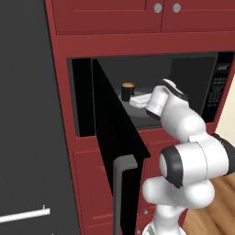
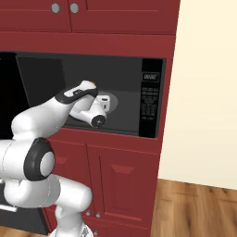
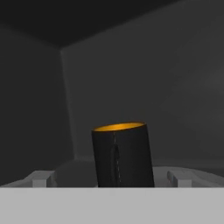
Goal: Pick the cup of tea, navigate to the dining table, and place it on the saucer.
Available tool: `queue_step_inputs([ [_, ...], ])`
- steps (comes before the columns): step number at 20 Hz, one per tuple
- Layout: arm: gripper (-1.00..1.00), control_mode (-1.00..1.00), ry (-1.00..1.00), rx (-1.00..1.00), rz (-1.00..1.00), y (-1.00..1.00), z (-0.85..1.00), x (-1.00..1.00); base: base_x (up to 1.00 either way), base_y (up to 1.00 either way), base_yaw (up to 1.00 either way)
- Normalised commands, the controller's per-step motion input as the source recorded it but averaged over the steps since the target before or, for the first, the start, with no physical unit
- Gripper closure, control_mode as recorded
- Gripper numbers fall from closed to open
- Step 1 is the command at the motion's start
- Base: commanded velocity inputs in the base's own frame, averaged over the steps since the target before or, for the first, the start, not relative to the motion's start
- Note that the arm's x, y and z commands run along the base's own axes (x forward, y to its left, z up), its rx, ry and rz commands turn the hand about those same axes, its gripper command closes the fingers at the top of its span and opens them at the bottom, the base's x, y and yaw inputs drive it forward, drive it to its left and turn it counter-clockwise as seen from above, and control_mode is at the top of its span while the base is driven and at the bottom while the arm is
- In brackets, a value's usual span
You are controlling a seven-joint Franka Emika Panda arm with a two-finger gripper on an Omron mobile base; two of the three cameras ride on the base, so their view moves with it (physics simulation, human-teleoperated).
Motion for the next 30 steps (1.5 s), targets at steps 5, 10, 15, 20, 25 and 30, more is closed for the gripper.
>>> queue_step_inputs([
  [5, -1.0, -1.0, 0.0, 0.0, 0.04, 0.0, -0.07, 0.14, 0.0, 0.0, 0.0],
  [10, -1.0, -1.0, 0.0, 0.0, 0.02, 0.01, -0.09, 0.03, 0.0, 0.0, 0.0],
  [15, -1.0, -1.0, 0.0, 0.0, 0.01, 0.09, 0.0, 0.05, 0.0, 0.0, 0.0],
  [20, -1.0, -1.0, 0.0, 0.0, 0.0, 0.06, 0.0, 0.16, 0.0, 0.0, 0.0],
  [25, -1.0, -1.0, 0.0, 0.0, 0.0, 0.04, 0.0, 0.1, 0.0, 0.0, 0.0],
  [30, -1.0, -1.0, 0.0, 0.0, 0.0, 0.1, 0.0, 0.05, 0.0, 0.0, 0.0],
])
